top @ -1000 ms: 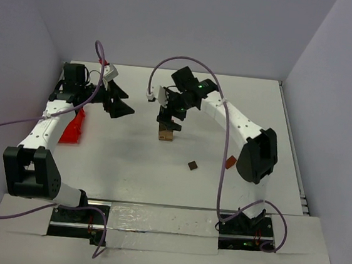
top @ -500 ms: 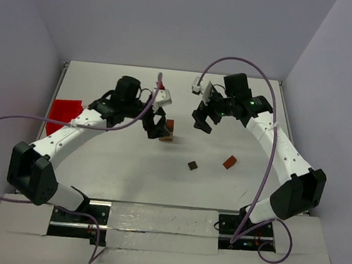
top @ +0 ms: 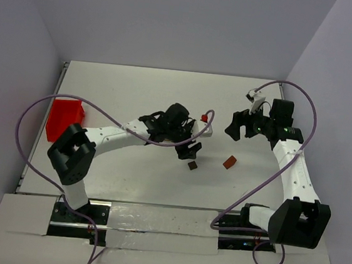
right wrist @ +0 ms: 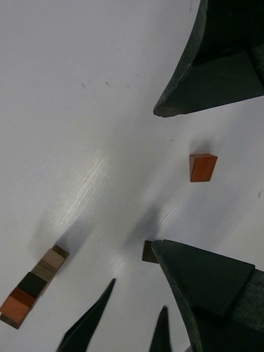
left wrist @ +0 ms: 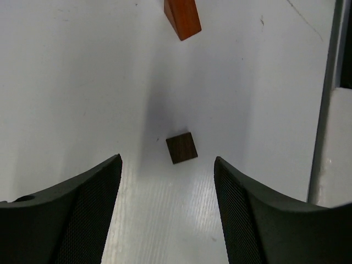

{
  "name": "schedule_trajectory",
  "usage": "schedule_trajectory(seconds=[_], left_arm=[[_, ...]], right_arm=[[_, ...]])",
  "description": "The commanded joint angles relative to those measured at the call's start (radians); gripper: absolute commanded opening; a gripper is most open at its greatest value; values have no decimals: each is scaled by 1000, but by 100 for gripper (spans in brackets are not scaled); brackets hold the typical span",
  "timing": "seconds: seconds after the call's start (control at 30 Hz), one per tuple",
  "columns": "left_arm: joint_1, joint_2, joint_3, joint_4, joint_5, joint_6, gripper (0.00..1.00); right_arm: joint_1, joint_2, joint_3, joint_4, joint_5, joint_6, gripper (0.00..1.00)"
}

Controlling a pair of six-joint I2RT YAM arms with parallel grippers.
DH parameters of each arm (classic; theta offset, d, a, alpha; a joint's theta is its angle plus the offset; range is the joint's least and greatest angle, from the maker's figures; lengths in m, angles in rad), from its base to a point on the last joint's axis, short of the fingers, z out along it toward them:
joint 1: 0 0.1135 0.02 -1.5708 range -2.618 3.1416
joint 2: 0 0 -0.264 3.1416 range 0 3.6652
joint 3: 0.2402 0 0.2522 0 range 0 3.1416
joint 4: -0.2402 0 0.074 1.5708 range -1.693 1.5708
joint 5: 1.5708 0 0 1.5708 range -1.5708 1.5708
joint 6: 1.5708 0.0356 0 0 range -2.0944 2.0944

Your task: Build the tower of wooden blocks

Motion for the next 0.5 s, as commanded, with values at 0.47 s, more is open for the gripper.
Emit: schedule_trajectory(seconds=[0.47], left_arm=[[-171, 224, 65, 55, -376, -211, 74]], right_arm=[[-76, -30, -43, 177, -80, 159, 100]])
